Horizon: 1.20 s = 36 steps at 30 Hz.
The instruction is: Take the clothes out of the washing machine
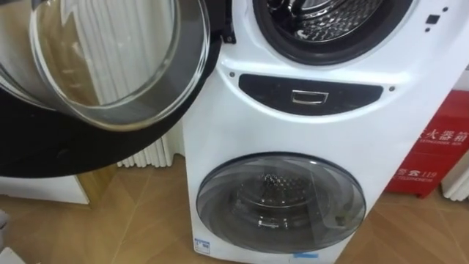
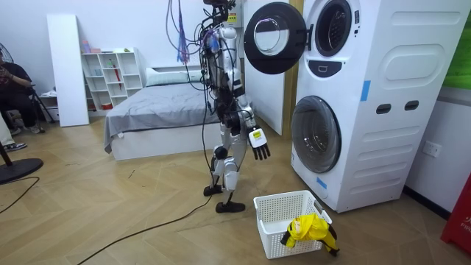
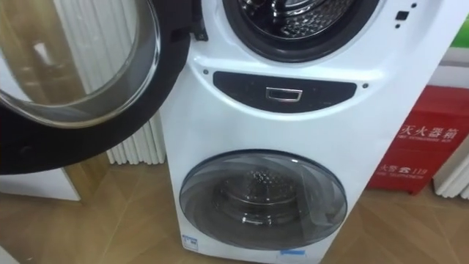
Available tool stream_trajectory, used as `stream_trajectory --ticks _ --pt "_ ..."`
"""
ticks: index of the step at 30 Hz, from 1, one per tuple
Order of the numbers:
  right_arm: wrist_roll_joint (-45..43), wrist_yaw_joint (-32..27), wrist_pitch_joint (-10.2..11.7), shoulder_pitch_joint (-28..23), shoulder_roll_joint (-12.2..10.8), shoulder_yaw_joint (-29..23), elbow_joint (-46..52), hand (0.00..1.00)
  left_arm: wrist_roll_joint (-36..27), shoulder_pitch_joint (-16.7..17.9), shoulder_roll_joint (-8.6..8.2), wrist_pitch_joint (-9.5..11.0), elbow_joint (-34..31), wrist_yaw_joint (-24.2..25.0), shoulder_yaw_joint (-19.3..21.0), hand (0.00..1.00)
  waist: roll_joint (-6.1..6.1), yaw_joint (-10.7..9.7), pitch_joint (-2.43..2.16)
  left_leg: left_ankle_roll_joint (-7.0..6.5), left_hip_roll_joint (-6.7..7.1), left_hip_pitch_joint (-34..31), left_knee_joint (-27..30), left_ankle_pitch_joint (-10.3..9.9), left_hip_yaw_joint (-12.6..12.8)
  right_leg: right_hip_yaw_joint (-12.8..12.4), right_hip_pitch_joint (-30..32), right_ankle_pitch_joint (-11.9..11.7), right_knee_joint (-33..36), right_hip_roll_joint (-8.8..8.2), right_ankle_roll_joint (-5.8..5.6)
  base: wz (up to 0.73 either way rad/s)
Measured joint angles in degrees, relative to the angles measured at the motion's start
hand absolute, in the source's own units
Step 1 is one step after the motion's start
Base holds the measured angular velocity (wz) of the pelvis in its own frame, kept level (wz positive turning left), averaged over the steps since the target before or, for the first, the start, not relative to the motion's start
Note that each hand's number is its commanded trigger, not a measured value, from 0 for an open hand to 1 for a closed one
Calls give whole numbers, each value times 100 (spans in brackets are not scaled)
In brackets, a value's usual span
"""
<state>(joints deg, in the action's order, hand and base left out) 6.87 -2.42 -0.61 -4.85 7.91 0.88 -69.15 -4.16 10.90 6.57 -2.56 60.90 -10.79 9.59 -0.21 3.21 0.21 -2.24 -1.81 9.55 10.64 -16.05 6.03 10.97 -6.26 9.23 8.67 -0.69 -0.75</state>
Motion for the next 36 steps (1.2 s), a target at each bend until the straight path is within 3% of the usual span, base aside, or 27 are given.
stream_trajectory --ticks 4,7,11,13,16,18,21,24,29,34,36 --pt "110 -28 5 -102 2 -88 -23 0 -789 -131 13 -11 -50 -162 238 0 56 -27 6 0 0 11 4 0 -28 17 -18 0 -5 -6 0 3" --pt "65 -102 2 -111 8 -493 -27 0 -1383 -283 33 -95 -603 -496 706 0 113 -68 12 1 5 -6 4 0 -50 19 13 -1 6 -4 2 3" --pt "-3 -171 8 -126 47 -718 32 0 -2164 -557 173 -61 -1829 -1060 881 0 286 -112 -7 9 23 10 -1 9 -20 -16 44 -12 98 -3 -2 -3" --pt "-103 -171 56 -140 48 -806 38 0 -2130 -639 220 -54 -2583 -1276 998 0 311 -119 -22 7 33 -12 -1 10 2 -80 120 -12 154 1 -3 -13" --pt "-53 -159 52 -185 61 -958 59 0 -2081 -871 483 49 -3389 -1591 1200 0 382 -123 -33 8 33 6 -3 14 48 -151 156 -12 217 9 -3 -13" --pt "-65 -147 51 -223 61 -956 53 0 -1910 -891 584 42 -4338 -1832 1423 0 422 -111 -41 8 22 -6 -3 14 123 -232 204 -18 233 30 8 -18" --pt "-108 -143 49 -263 58 -961 49 0 -1528 -887 601 5 -5668 -2014 1602 0 416 -117 -46 8 26 -32 -3 14 129 -243 231 -26 223 28 6 -3" --pt "-106 -158 48 -313 41 -965 50 0 -382 -803 596 -327 -6130 -2104 1581 0 430 -125 -25 8 25 -37 6 14 118 -240 232 -29 193 33 3 2" --pt "-106 -28 47 -302 9 -959 33 0 505 -768 596 -769 -6960 -2094 1547 0 290 -135 -15 9 41 -180 36 15 -112 -282 239 -43 75 28 -17 24" --pt "-72 21 78 -262 -26 -929 -83 0 1081 -677 595 -1026 -7431 -2007 1276 0 276 -163 -2 8 59 -280 80 16 -304 -297 204 -108 -107 17 -44 25" --pt "37 45 150 -162 -19 -788 -246 0 1629 -677 587 -1295 -7714 -1966 1078 0 270 -177 4 2 66 -349 82 20 -391 -290 211 -112 -126 8 -42 28"
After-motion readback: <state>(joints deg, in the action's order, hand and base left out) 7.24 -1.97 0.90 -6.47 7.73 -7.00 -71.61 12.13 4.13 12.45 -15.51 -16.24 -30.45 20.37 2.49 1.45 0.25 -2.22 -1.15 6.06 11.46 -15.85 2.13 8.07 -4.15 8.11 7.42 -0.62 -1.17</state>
